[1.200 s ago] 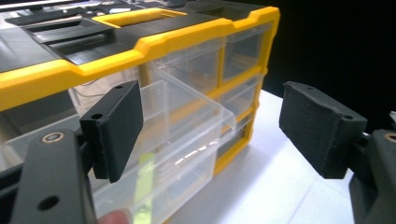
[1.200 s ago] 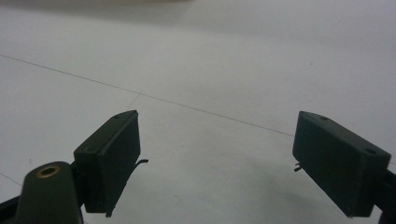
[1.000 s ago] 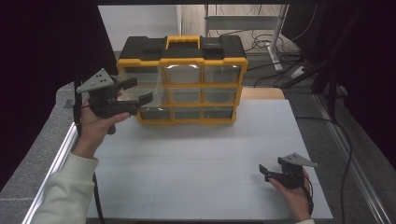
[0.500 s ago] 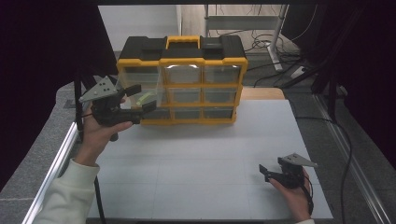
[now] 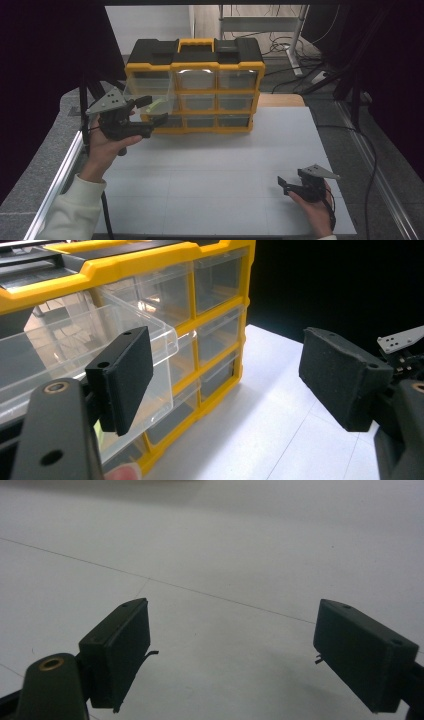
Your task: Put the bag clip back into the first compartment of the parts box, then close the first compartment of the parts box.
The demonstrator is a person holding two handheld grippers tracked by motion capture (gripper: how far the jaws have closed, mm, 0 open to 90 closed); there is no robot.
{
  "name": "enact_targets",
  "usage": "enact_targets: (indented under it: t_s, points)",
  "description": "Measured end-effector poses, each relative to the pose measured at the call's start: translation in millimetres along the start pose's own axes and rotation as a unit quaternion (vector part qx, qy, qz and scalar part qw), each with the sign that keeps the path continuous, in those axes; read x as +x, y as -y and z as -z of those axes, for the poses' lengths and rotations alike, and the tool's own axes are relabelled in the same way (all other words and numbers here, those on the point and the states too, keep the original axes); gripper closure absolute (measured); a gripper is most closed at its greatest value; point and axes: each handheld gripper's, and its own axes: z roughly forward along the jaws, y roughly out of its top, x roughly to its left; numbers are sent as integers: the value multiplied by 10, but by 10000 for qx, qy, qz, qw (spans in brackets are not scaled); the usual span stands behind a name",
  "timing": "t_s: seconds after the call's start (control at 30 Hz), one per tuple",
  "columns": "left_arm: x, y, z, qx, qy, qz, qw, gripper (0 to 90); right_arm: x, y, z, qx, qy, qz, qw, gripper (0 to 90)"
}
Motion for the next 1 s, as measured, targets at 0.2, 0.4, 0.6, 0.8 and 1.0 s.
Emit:
enact_targets:
  t_s: [0.2, 0.4, 0.6, 0.8, 1.0]
  points:
    - [-10, 58, 10, 43, -53, 7, 10000, 229, -2, 1, 4, -5, -8, 0, 10000, 153]
    - [-34, 116, -11, 166, -167, -6, 9997, 373, -8, 6, 16, -13, -9, -18, 10000, 153]
    - [-21, 160, -60, 470, -377, 64, 9982, 611, -8, 9, 16, -10, 7, 0, 10000, 153]
    - [17, 207, -132, 609, -323, 80, 9976, 759, -9, 16, 37, -21, 56, -7, 10000, 153]
    - [76, 237, -160, 629, -341, 220, 9972, 891, -8, 17, 33, -13, 39, 6, 10000, 153]
